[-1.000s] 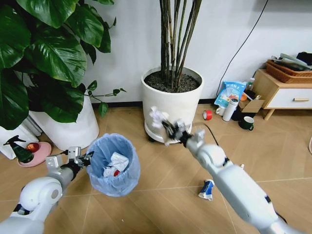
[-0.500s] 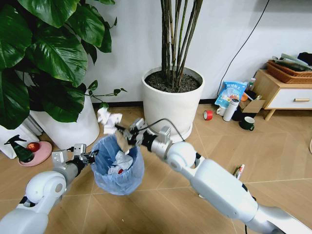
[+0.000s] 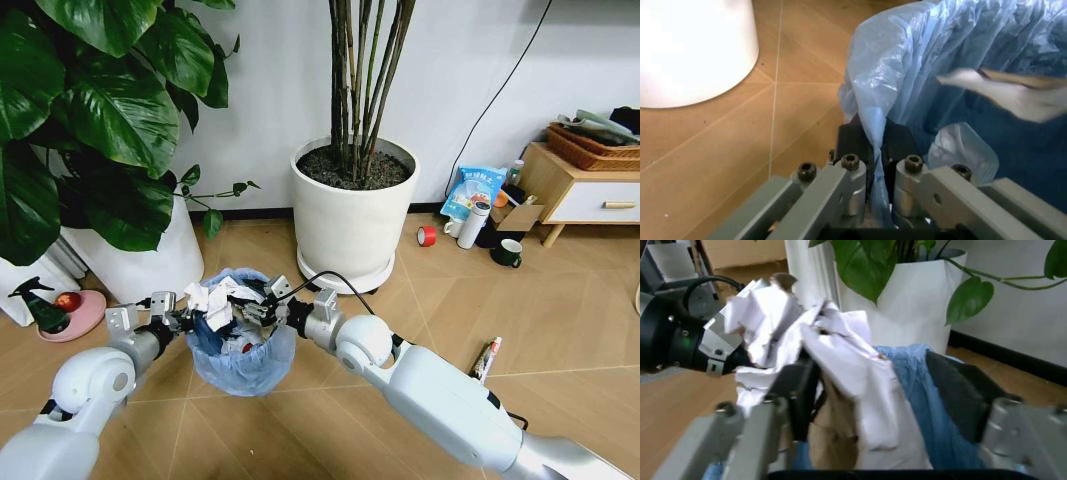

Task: Pick up the trash bin and place the garbage on the floor into it.

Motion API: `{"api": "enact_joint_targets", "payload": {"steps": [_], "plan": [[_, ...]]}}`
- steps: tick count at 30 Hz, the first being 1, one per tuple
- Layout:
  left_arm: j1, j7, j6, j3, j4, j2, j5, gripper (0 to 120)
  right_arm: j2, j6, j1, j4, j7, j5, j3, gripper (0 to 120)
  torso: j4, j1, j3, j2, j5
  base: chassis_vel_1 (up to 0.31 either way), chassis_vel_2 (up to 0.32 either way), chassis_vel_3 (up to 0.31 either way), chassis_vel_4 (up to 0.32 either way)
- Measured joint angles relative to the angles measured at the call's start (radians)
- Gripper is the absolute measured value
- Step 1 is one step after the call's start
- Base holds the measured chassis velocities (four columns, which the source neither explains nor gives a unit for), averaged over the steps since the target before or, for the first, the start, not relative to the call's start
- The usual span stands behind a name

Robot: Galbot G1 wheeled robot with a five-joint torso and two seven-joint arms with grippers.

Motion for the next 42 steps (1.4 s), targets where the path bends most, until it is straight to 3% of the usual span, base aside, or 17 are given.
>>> {"api": "enact_joint_targets", "payload": {"steps": [6,9,12,30,42], "plan": [[0.0,0.001,-0.001,0.0,0.0,-0.001,0.001,0,-0.002,0.002,-0.003,-0.003,0.001,-0.002,0.005,80,0.0,0.0,0.0,0.0,0.0,0.0,0.0,0.0,0.0],[-0.001,0.002,-0.001,0.0,0.0,-0.001,0.001,0,-0.006,0.003,-0.005,-0.004,0.003,0.0,0.01,95,0.0,0.0,0.0,0.0,0.0001,0.0,0.0,0.0,0.0],[-0.001,0.002,-0.002,0.0,0.0,-0.001,0.001,0,-0.014,-0.002,-0.007,-0.003,0.009,0.006,0.013,99,0.0,0.0,0.0,0.0,0.0001,0.0,0.0,0.0,0.0],[0.005,0.005,-0.006,-0.005,-0.003,0.001,0.001,0,-0.021,-0.032,-0.013,0.039,0.1,0.043,0.06,100,0.0001,0.0,0.0,0.0,0.0001,0.0,0.0,0.0,0.0],[0.02,0.007,-0.007,-0.016,-0.013,-0.01,0.005,0,-0.109,-0.064,-0.178,0.106,0.289,0.05,0.27,100,0.0002,0.0,0.0,0.0,0.0002,0.0,0.0,0.0,0.0]]}}
